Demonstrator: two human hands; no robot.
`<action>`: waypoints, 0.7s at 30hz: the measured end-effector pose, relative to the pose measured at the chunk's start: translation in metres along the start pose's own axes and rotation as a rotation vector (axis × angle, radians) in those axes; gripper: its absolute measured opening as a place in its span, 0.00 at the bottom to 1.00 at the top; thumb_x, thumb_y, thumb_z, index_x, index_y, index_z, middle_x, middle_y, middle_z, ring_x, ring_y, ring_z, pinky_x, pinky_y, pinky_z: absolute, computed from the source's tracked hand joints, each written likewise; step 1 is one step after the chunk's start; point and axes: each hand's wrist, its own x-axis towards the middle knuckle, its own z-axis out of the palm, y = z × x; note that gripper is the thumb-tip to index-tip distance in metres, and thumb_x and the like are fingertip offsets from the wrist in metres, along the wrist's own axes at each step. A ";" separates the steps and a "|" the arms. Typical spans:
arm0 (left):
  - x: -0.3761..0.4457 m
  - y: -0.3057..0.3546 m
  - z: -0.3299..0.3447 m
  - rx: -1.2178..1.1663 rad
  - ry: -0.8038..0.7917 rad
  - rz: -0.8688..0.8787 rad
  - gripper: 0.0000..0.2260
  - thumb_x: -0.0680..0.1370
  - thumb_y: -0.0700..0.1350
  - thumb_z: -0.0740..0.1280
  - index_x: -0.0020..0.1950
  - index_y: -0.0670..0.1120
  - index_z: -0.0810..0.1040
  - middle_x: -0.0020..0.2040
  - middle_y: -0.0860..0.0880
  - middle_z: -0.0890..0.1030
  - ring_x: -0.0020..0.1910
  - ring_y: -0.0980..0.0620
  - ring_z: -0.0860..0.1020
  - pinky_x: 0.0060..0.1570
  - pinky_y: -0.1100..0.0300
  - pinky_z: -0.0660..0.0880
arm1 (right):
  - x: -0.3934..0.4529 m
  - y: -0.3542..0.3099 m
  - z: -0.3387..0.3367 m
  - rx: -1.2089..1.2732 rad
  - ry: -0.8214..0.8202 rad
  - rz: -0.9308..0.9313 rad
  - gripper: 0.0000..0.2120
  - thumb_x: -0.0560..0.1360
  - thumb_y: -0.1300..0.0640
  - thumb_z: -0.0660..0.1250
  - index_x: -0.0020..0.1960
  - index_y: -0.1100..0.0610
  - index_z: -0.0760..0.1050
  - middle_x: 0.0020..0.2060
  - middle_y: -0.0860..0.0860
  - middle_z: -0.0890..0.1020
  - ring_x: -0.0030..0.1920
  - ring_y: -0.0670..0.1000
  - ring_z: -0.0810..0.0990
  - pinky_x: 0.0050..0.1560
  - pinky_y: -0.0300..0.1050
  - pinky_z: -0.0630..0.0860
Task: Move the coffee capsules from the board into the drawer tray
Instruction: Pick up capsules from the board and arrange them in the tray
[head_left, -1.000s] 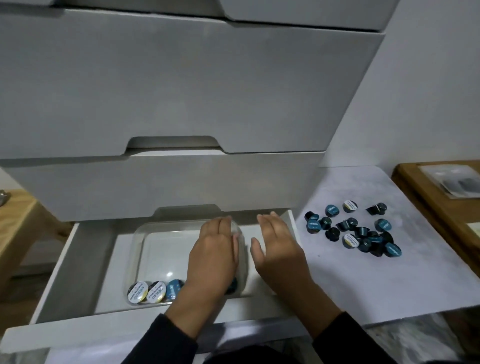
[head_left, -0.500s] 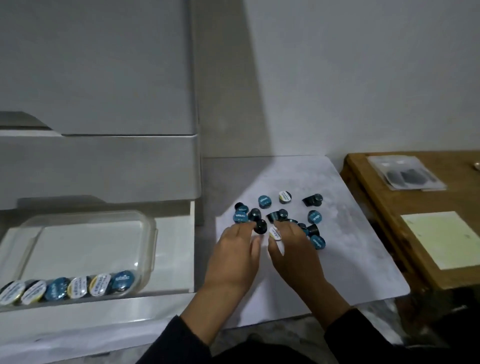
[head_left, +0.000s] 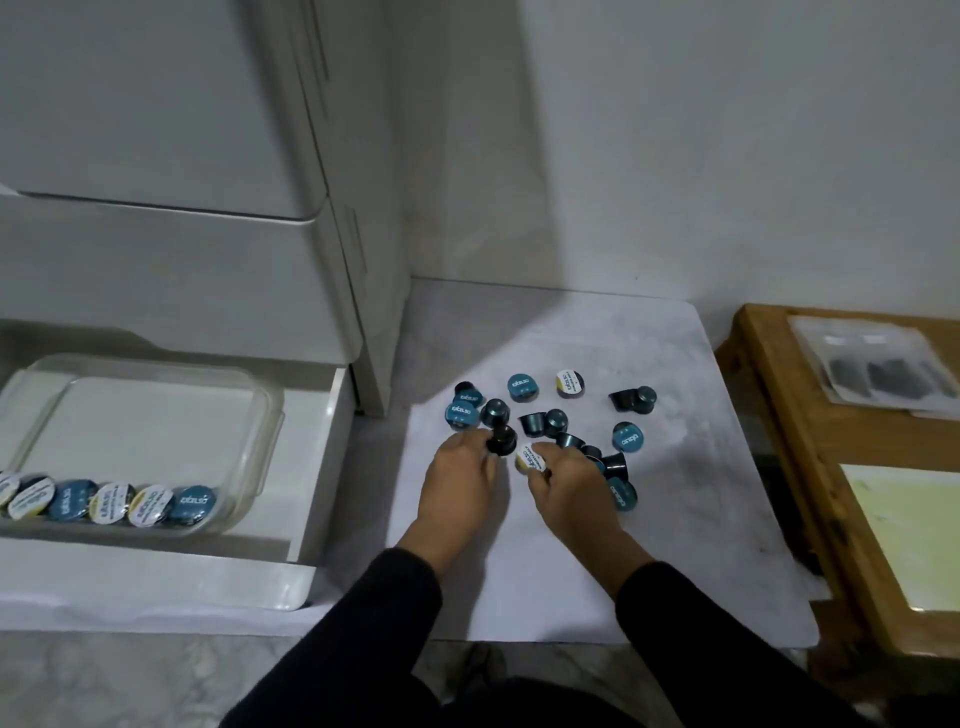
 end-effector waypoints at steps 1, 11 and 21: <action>0.004 0.002 0.005 0.001 0.018 0.025 0.08 0.75 0.41 0.61 0.50 0.46 0.77 0.48 0.45 0.79 0.48 0.46 0.77 0.44 0.60 0.72 | 0.003 0.001 0.000 0.001 -0.002 0.004 0.14 0.68 0.58 0.63 0.49 0.64 0.79 0.35 0.63 0.80 0.35 0.63 0.80 0.35 0.50 0.78; 0.023 -0.002 0.026 -0.024 0.033 0.039 0.08 0.71 0.37 0.63 0.44 0.48 0.77 0.45 0.51 0.77 0.44 0.50 0.75 0.41 0.62 0.70 | 0.016 0.006 0.005 0.035 -0.062 0.044 0.14 0.72 0.60 0.65 0.58 0.58 0.77 0.46 0.64 0.79 0.48 0.63 0.78 0.47 0.52 0.74; 0.010 -0.018 0.018 -0.260 0.118 -0.194 0.09 0.77 0.44 0.64 0.56 0.48 0.78 0.50 0.52 0.82 0.52 0.54 0.77 0.46 0.74 0.62 | 0.013 0.010 0.009 0.265 0.001 0.091 0.12 0.69 0.66 0.68 0.51 0.58 0.81 0.40 0.61 0.81 0.42 0.60 0.80 0.47 0.52 0.77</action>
